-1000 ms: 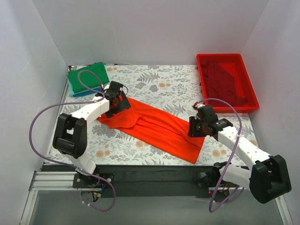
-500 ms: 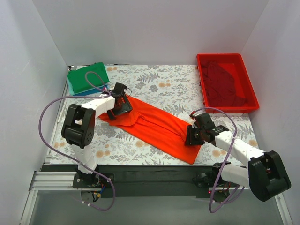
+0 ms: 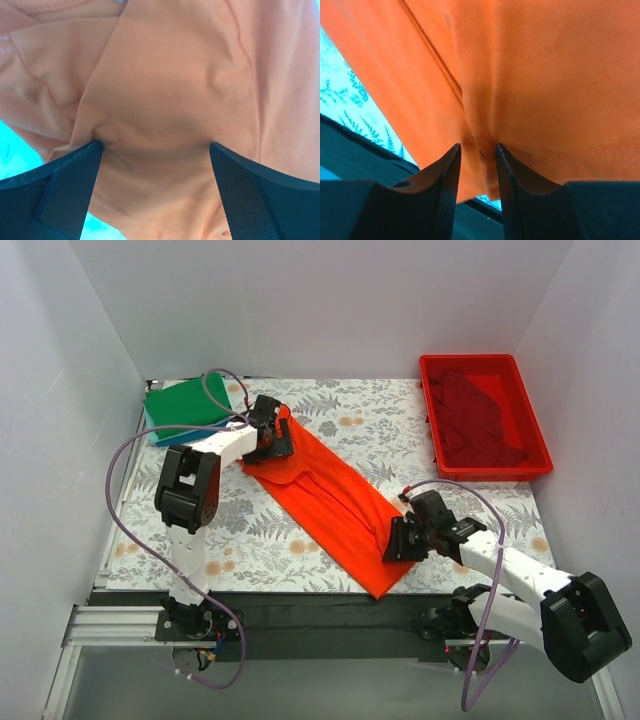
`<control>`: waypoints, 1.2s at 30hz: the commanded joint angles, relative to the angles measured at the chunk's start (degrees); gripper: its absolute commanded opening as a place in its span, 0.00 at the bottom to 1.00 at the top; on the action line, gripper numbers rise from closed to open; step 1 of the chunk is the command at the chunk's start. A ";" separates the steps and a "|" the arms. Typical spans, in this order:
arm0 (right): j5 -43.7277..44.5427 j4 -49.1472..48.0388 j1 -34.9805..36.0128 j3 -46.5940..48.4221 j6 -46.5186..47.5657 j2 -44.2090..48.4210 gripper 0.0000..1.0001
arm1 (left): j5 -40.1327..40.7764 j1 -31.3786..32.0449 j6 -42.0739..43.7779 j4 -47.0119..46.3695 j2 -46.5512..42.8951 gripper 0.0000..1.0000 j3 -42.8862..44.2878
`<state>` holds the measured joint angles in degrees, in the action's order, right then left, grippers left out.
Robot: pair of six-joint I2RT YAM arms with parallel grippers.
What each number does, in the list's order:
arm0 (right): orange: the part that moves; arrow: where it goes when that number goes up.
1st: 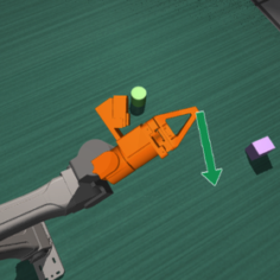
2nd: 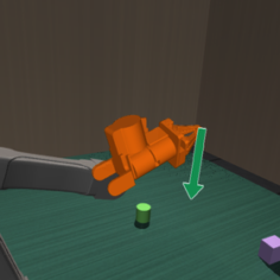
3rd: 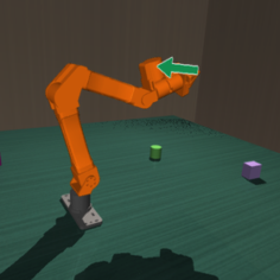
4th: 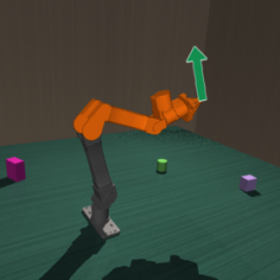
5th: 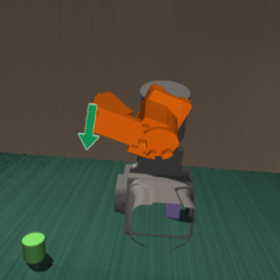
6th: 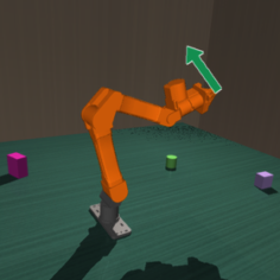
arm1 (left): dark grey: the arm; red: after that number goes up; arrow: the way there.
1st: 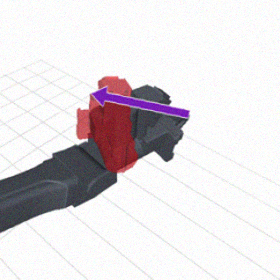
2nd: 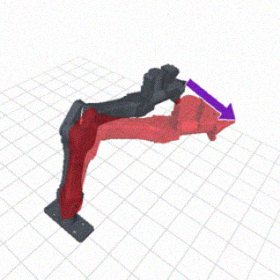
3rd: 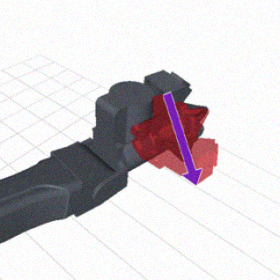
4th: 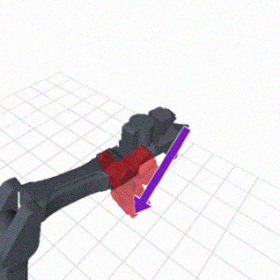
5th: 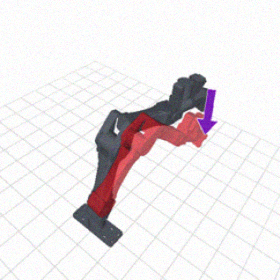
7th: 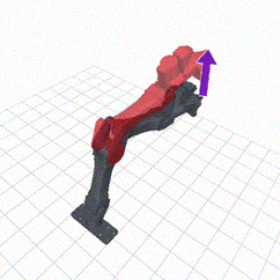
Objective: Fold and stack the t-shirts
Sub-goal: Fold the tshirt
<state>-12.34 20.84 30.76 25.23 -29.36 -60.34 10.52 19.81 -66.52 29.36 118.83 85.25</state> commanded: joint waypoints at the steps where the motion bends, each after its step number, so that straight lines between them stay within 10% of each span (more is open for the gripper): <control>1: -1.20 0.69 2.80 0.69 -4.11 0.48 0.41 | -6.92 0.93 6.56 -3.52 6.40 0.88 3.42; 17: 7.76 3.67 14.50 8.59 -7.82 0.39 0.41 | -11.40 3.39 14.93 -3.35 9.24 0.88 20.64; 36: 11.64 6.23 15.38 4.39 -3.42 5.84 0.27 | -8.15 4.01 -8.17 2.02 5.00 0.88 15.03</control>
<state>-1.58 27.94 45.56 31.11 -32.97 -55.18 2.87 23.83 -69.67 31.64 125.62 102.06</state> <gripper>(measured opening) 0.273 0.883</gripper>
